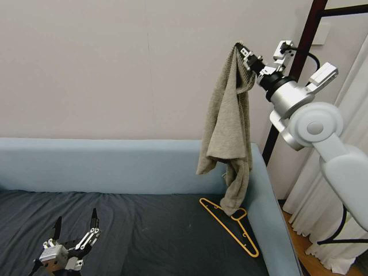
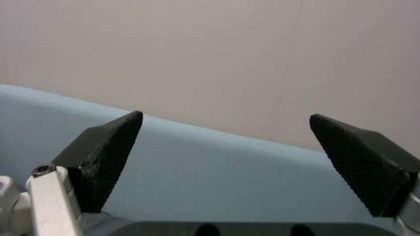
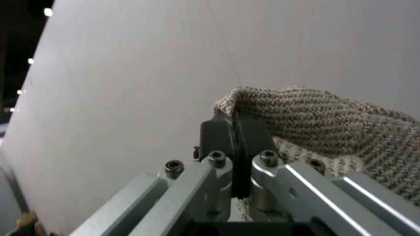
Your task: Pick up the clothes from the sofa and hang them on the clothes hanger.
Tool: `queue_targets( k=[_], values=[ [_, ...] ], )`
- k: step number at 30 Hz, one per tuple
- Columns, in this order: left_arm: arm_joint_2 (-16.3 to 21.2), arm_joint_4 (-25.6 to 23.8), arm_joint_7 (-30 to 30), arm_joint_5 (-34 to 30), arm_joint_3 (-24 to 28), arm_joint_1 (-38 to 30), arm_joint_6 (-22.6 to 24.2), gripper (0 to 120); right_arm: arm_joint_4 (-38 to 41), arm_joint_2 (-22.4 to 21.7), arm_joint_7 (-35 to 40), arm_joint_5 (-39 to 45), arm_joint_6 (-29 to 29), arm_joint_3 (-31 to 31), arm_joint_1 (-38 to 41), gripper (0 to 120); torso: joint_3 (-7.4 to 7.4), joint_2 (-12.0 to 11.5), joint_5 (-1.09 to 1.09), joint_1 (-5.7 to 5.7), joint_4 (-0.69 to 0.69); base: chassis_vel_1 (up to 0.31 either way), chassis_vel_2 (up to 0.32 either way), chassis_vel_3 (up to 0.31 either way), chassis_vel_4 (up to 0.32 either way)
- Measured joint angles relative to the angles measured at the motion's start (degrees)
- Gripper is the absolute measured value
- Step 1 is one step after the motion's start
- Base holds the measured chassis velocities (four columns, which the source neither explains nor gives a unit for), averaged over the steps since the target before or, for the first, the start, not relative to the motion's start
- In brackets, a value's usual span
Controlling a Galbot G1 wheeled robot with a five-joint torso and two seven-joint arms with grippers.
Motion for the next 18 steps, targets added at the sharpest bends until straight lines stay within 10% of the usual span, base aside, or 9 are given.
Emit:
queue_targets(
  k=[18],
  values=[
    [3.0, 6.4, -2.8, 2.3, -4.5, 1.6, 0.7, 100, -16.0, 14.2, -4.4, -26.8, 2.7, -19.7, -24.4, 0, 0.0, 0.0, 0.01, 0.0, 0.01, 0.0, 0.0, 0.0, 0.0]
  ],
)
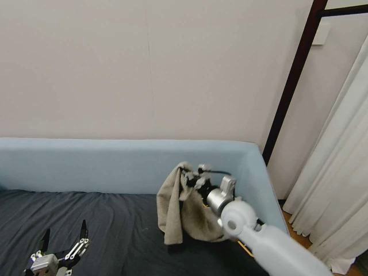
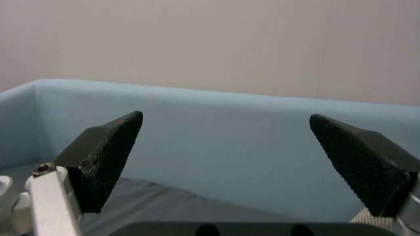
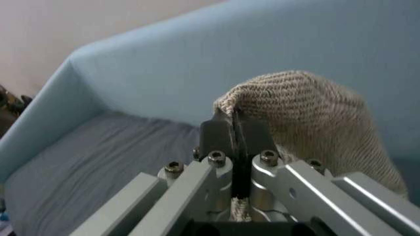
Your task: Pick up the clothes from the sofa and hang them on the clothes hanger.
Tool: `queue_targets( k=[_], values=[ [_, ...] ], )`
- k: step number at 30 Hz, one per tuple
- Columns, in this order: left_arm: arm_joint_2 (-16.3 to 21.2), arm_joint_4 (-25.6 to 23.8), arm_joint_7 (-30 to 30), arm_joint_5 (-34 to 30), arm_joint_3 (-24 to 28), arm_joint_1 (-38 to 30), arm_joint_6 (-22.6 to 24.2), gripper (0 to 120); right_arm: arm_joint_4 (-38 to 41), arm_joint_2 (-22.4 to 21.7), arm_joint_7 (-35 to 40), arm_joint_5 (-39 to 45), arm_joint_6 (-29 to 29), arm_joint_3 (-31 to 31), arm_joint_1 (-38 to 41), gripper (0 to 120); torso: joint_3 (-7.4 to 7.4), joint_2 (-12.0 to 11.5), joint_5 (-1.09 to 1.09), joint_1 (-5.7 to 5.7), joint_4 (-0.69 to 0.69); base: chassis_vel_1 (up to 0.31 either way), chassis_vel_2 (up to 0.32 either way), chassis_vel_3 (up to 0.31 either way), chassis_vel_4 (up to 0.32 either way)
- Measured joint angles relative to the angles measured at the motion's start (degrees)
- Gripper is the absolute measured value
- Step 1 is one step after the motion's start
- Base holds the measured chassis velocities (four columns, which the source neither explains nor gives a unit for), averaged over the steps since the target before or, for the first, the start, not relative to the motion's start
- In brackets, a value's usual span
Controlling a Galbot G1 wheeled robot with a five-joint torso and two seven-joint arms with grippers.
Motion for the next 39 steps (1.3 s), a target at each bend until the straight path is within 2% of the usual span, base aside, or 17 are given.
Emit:
queue_targets(
  k=[4, 12, 17, 19, 22, 24, 26, 28, 29, 30, 33, 34, 38, 39],
  values=[
    [1.0, 1.7, -0.7, 1.9, 0.1, 0.1, 0.8, 100, -3.1, 2.9, -0.1, -2.7, 0.7, -3.3, -1.9, 0, 0.0, 0.0, 0.0, 0.0, -0.01, 0.0, 0.0, 0.0, 0.0],
    [0.2, 3.8, -0.7, 4.5, 1.7, 0.2, -0.4, 100, -4.5, 5.6, 3.3, -4.4, 1.1, -4.8, -3.4, 2, 0.0, 0.0, 0.0, 0.0, 0.0, 0.0, 0.0, 0.0, 0.0],
    [0.2, 4.4, -0.7, 5.0, 2.0, -0.3, -0.5, 100, -0.8, 5.2, 3.5, -2.1, 2.0, -4.1, -4.1, 18, 0.01, 0.0, 0.01, 0.0, 0.0, 0.0, 0.0, 0.0, 0.0],
    [0.3, 5.1, -0.6, 5.6, 2.6, -0.7, -0.5, 100, 2.3, 5.0, 1.8, 0.3, 4.1, -2.4, -4.5, 28, 0.0, 0.0, 0.01, 0.0, -0.01, 0.0, 0.0, 0.0, 0.0],
    [0.2, 5.7, -0.6, 6.2, 3.4, -0.9, -0.5, 100, 4.7, 4.8, -0.7, 2.1, 6.8, -0.9, -4.6, 35, 0.0, 0.0, 0.01, 0.0, 0.0, 0.0, 0.0, 0.0, 0.0],
    [0.2, 6.2, -0.4, 6.9, 4.5, -1.2, -0.5, 100, 6.7, 4.2, -3.2, 3.5, 9.1, 1.1, -4.4, 47, 0.0, 0.0, 0.01, 0.0, 0.0, 0.0, 0.0, 0.0, 0.0],
    [0.2, 6.5, -0.2, 7.2, 5.1, -1.4, -0.5, 100, 7.2, 3.9, -3.8, 3.8, 9.7, 2.1, -4.3, 50, 0.0, 0.0, 0.01, 0.0, 0.0, 0.0, 0.0, 0.0, 0.0],
    [0.5, 7.5, 0.9, 7.5, 5.9, -1.8, -0.9, 100, 7.9, 2.8, -4.3, 4.1, 10.2, 4.3, -4.4, 60, 0.0, 0.0, 0.02, 0.0, 0.0, 0.0, 0.0, 0.0, 0.0],
    [0.5, 7.5, 0.9, 7.5, 5.9, -1.8, -0.9, 100, 7.9, 2.8, -4.3, 4.1, 10.2, 4.3, -4.4, 60, 0.0, 0.0, 0.02, 0.0, 0.0, 0.0, 0.0, 0.0, 0.0],
    [0.7, 8.2, 1.7, 7.5, 6.1, -2.0, -1.3, 100, 8.1, 2.3, -4.5, 4.3, 10.4, 5.2, -4.5, 66, 0.0, 0.0, 0.02, 0.0, -0.01, 0.0, 0.0, 0.0, 0.0],
    [2.9, 11.4, 6.2, 8.6, 6.7, -3.1, -4.1, 100, 9.8, 0.7, -4.6, 4.8, 10.9, 8.2, -5.8, 81, 0.0, 0.0, 0.01, 0.0, 0.0, 0.0, 0.0, 0.0, 0.0],
    [2.9, 11.4, 6.2, 8.6, 6.7, -3.1, -4.1, 100, 9.8, 0.7, -4.6, 4.8, 10.9, 8.2, -5.8, 81, 0.0, 0.0, 0.01, 0.0, 0.0, 0.0, 0.0, 0.0, 0.0],
    [8.4, 14.3, 11.3, 10.6, 6.1, -5.4, -5.7, 100, 12.5, -0.8, -4.3, 5.3, 10.9, 11.5, -8.2, 97, 0.0, 0.0, 0.02, 0.01, -0.01, 0.0, 0.0, 0.0, 0.0],
    [8.4, 14.3, 11.3, 10.6, 6.1, -5.4, -5.7, 100, 12.5, -0.8, -4.3, 5.3, 10.9, 11.5, -8.2, 97, 0.0, 0.0, 0.02, 0.01, -0.01, 0.0, 0.0, 0.0, 0.0]
  ],
)
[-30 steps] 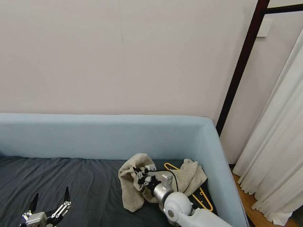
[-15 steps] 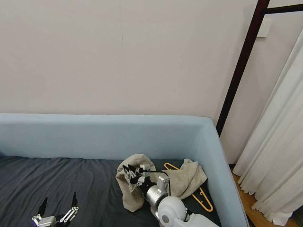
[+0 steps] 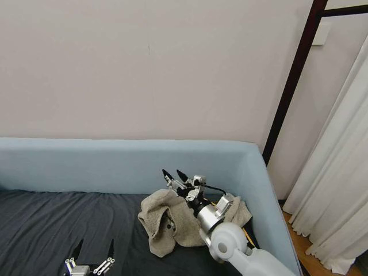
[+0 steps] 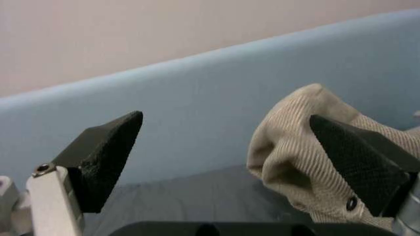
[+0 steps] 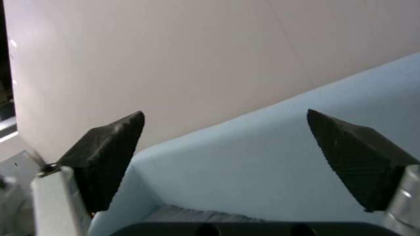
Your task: Pick up the clothes from the sofa and hang them on the clothes hanger.
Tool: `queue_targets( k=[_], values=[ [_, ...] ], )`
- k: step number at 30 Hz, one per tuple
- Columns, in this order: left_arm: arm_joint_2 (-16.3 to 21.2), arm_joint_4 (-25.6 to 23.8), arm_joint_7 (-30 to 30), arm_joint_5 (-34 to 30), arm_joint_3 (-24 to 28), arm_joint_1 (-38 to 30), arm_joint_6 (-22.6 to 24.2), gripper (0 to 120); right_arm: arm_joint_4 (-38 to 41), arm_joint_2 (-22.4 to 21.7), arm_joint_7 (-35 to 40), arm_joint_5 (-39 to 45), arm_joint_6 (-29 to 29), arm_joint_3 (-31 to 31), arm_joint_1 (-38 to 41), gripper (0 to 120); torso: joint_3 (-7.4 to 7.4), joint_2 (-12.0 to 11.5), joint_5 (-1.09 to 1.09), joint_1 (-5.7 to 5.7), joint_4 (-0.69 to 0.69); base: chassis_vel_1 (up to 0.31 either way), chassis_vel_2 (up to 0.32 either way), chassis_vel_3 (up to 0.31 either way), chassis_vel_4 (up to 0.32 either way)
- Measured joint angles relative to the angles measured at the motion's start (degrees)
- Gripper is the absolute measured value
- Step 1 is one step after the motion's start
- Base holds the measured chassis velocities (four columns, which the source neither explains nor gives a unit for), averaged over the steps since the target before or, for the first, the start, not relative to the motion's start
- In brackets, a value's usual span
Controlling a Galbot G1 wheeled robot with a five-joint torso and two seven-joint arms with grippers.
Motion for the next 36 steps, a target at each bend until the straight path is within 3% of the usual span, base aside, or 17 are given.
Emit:
queue_targets(
  k=[5, 12, 17, 21, 28, 36],
  values=[
    [7.4, 5.7, 5.6, 2.0, 2.3, -3.9, -1.0, 100, 1.2, 0.2, 0.1, 0.0, -0.2, 3.8, -3.8, 100, 0.0, 0.0, -0.01, 0.01, -0.01, 0.0, 0.0, 0.0, 0.0],
    [10.5, 15.3, 8.5, 4.1, 6.4, -9.0, -2.7, 100, 1.3, 0.4, 0.2, -0.5, -0.4, 5.9, -6.8, 100, 0.0, 0.0, -0.02, 0.0, 0.01, 0.0, 0.0, 0.0, 0.0],
    [9.5, 21.8, 10.3, 5.7, 7.8, -13.0, -4.4, 100, 1.4, 0.1, 0.2, -0.8, -0.5, 6.5, -7.9, 100, 0.0, 0.0, -0.01, 0.0, 0.0, 0.0, 0.0, 0.0, 0.0],
    [6.1, 29.1, 11.7, 3.2, 10.4, -17.2, -6.0, 100, -0.1, -0.1, 0.2, -0.9, -0.6, 5.5, -7.3, 100, 0.0, 0.0, -0.01, 0.0, 0.0, 0.0, 0.0, 0.0, 0.0],
    [2.6, 33.1, 11.2, 1.4, 12.9, -19.7, -5.6, 100, -2.5, -0.3, 0.2, -0.9, -0.6, 3.6, -4.6, 100, 0.0, 0.0, -0.01, 0.0, 0.01, 0.0, 0.0, 0.0, 0.0],
    [-0.9, 37.5, 5.4, -0.6, 16.2, -22.9, -1.3, 100, -3.3, -0.3, 0.1, -0.7, -0.6, 3.1, -3.9, 100, 0.0, 0.0, 0.0, 0.0, 0.01, 0.0, 0.0, 0.0, 0.0]
  ],
)
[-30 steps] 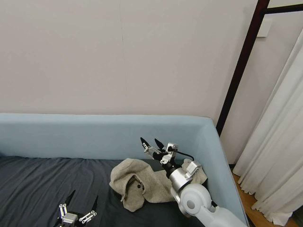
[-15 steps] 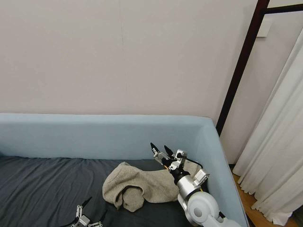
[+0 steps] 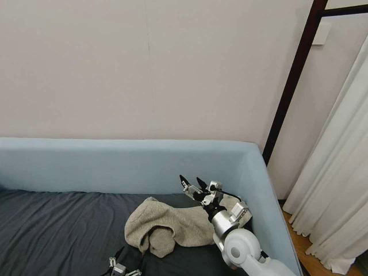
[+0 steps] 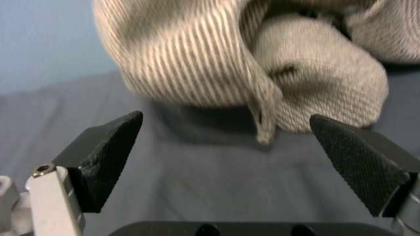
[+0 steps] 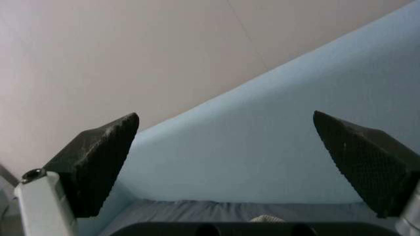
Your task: Pick up the clothes from the sofa and hang them on the clothes hanger.
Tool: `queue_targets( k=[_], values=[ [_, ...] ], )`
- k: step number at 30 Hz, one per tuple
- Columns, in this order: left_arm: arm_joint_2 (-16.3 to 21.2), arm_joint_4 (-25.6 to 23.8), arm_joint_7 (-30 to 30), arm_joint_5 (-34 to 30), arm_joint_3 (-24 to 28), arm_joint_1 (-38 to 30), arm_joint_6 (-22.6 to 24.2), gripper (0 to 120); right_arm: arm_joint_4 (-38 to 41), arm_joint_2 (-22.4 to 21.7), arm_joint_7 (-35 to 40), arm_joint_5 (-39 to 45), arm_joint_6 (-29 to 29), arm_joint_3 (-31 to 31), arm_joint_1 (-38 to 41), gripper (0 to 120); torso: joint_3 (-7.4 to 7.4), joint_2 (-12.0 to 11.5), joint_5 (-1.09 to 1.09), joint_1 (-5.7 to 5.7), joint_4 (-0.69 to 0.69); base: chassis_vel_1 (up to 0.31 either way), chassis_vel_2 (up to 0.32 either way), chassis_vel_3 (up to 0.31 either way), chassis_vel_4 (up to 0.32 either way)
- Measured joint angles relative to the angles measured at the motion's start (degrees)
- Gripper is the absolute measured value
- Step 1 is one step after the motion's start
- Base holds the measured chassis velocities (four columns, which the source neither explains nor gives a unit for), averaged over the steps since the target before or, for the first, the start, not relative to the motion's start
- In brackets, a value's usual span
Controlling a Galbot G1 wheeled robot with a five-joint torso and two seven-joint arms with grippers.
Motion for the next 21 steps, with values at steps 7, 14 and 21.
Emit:
queue_targets(
  k=[7, 14, 21],
  values=[
    [-1.6, 2.2, -0.4, -0.4, 1.5, -2.1, 0.1, 100, 0.5, -0.4, 0.0, 0.0, 0.0, 0.7, -0.7, 100, 0.0, 0.0, 0.0, 0.0, 0.0, 0.0, 0.0, 0.0, 0.0],
    [-3.1, 2.3, -1.5, -1.4, 2.2, -3.4, 0.1, 79, 2.5, -1.6, 0.1, -0.2, 0.1, 2.6, -2.9, 100, 0.0, 0.0, 0.0, 0.0, -0.01, 0.0, 0.0, 0.0, 0.0],
    [-3.5, 1.7, -2.4, -1.4, 1.9, -3.3, 0.1, 52, 4.1, -2.6, 0.5, -0.3, 0.1, 3.5, -4.6, 100, 0.0, 0.0, 0.0, 0.0, 0.0, 0.0, 0.0, 0.0, 0.0]
  ],
)
